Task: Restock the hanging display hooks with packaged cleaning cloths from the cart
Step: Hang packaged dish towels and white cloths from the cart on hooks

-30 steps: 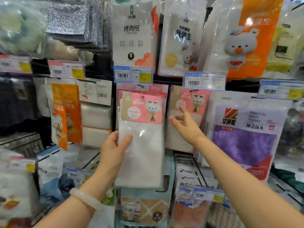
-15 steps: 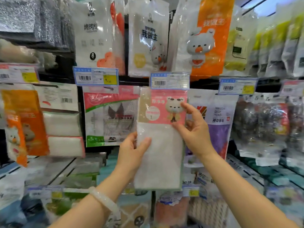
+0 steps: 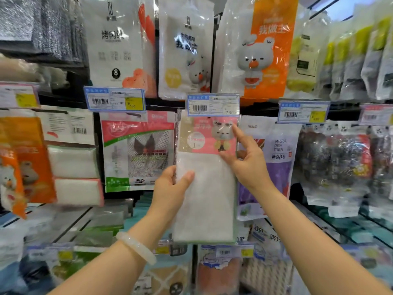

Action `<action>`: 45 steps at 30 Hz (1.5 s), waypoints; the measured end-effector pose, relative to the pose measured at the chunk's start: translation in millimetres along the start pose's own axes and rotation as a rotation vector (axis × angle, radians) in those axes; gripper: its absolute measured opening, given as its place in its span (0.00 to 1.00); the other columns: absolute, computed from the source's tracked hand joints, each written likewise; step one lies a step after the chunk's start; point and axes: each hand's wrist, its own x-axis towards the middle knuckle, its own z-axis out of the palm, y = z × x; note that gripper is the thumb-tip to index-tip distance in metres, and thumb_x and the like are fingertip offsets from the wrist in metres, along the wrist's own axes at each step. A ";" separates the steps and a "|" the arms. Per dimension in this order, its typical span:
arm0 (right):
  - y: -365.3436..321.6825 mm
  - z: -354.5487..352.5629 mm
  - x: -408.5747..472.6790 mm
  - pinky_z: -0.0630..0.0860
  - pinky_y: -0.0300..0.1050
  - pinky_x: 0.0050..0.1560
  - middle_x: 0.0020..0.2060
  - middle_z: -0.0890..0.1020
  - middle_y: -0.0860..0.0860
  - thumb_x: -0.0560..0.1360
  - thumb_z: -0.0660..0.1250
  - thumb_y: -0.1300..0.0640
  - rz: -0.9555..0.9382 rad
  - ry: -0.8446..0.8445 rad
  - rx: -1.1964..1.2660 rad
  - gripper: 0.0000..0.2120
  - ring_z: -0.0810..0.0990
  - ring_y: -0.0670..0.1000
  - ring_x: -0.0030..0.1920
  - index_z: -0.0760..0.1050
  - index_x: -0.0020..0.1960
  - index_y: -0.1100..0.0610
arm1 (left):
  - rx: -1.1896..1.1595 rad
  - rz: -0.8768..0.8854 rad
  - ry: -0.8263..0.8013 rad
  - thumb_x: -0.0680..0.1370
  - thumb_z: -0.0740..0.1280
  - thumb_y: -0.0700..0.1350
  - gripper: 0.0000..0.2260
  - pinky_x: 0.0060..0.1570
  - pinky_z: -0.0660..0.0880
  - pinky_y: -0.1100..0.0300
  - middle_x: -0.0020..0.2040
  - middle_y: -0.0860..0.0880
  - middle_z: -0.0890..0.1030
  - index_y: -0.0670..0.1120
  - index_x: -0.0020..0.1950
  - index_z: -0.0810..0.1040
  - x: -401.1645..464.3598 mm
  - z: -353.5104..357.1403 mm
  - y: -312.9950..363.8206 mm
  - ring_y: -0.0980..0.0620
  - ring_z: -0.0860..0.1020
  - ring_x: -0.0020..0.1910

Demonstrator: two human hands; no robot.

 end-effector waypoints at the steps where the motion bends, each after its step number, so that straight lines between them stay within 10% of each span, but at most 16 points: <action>1: 1.3 1.2 2.9 0.75 0.47 0.60 0.58 0.72 0.52 0.72 0.71 0.62 0.011 -0.010 -0.011 0.33 0.77 0.51 0.54 0.63 0.72 0.48 | 0.021 0.019 0.013 0.76 0.69 0.42 0.05 0.52 0.78 0.44 0.48 0.46 0.83 0.51 0.46 0.76 2.3 0.0 -0.5 0.44 0.82 0.49; 5: 1.0 11.6 7.7 0.63 0.27 0.53 0.58 0.68 0.55 0.74 0.69 0.61 0.009 -0.001 -0.279 0.31 0.71 0.40 0.47 0.61 0.74 0.51 | 0.099 0.061 0.065 0.76 0.69 0.41 0.08 0.51 0.78 0.49 0.45 0.51 0.81 0.53 0.45 0.73 10.3 3.5 -5.2 0.47 0.81 0.48; 8: 4.2 23.1 -4.3 0.53 0.42 0.71 0.72 0.58 0.62 0.72 0.70 0.61 -0.165 0.065 -0.477 0.30 0.60 0.58 0.72 0.66 0.72 0.53 | 0.189 0.052 0.076 0.76 0.68 0.42 0.06 0.50 0.78 0.49 0.43 0.51 0.81 0.52 0.44 0.73 19.3 6.2 -12.6 0.47 0.81 0.46; 12: 12.9 37.5 -5.3 0.54 0.63 0.72 0.75 0.57 0.61 0.71 0.71 0.56 -0.389 -0.092 -0.701 0.28 0.54 0.64 0.74 0.69 0.70 0.52 | 0.333 0.014 0.095 0.77 0.67 0.46 0.06 0.49 0.78 0.51 0.43 0.49 0.81 0.46 0.51 0.77 32.0 10.9 -14.6 0.47 0.80 0.44; 16: 17.3 43.7 4.0 0.41 0.57 0.73 0.77 0.51 0.54 0.74 0.67 0.49 -0.350 -0.177 -0.773 0.26 0.48 0.62 0.76 0.67 0.71 0.50 | 0.342 -0.083 0.012 0.78 0.65 0.44 0.05 0.55 0.77 0.45 0.53 0.42 0.82 0.45 0.53 0.74 40.0 13.8 -8.3 0.43 0.80 0.53; 23: 10.4 63.9 1.8 0.53 0.67 0.69 0.70 0.66 0.64 0.69 0.73 0.52 -0.518 -0.006 -0.787 0.29 0.60 0.69 0.71 0.72 0.67 0.55 | 0.502 -0.154 -0.035 0.80 0.62 0.48 0.21 0.63 0.70 0.53 0.64 0.40 0.74 0.41 0.70 0.65 32.8 3.0 -5.5 0.42 0.73 0.63; 33: 12.4 106.1 9.5 0.40 0.67 0.71 0.76 0.54 0.57 0.76 0.61 0.44 -0.307 -0.134 -0.679 0.27 0.44 0.64 0.75 0.66 0.71 0.55 | 0.401 -0.190 0.155 0.79 0.63 0.45 0.19 0.43 0.71 0.66 0.48 0.51 0.72 0.45 0.69 0.65 0.2 -43.4 -14.4 0.54 0.73 0.47; 36: 2.8 139.6 -25.3 0.48 0.67 0.71 0.75 0.57 0.59 0.75 0.67 0.49 -0.352 -0.275 -0.536 0.27 0.48 0.64 0.75 0.68 0.70 0.57 | 0.582 -0.179 0.204 0.78 0.66 0.47 0.24 0.60 0.70 0.56 0.62 0.46 0.73 0.46 0.71 0.63 -12.3 -79.7 -17.7 0.48 0.73 0.62; 40: -15.8 198.0 -77.8 0.41 0.58 0.74 0.77 0.47 0.52 0.77 0.61 0.46 -0.440 -0.695 -0.600 0.30 0.39 0.55 0.76 0.55 0.75 0.48 | 1.396 -0.123 0.207 0.76 0.66 0.51 0.32 0.71 0.58 0.49 0.75 0.44 0.61 0.49 0.76 0.55 -47.7 -159.6 -22.2 0.42 0.59 0.73; 45: -69.4 298.1 -168.9 0.41 0.60 0.73 0.77 0.44 0.52 0.78 0.60 0.47 -0.647 -1.078 -0.594 0.32 0.38 0.58 0.76 0.48 0.77 0.48 | 1.571 -0.475 0.266 0.79 0.61 0.53 0.37 0.73 0.42 0.42 0.79 0.43 0.43 0.51 0.78 0.38 -135.5 -286.1 -37.2 0.41 0.40 0.77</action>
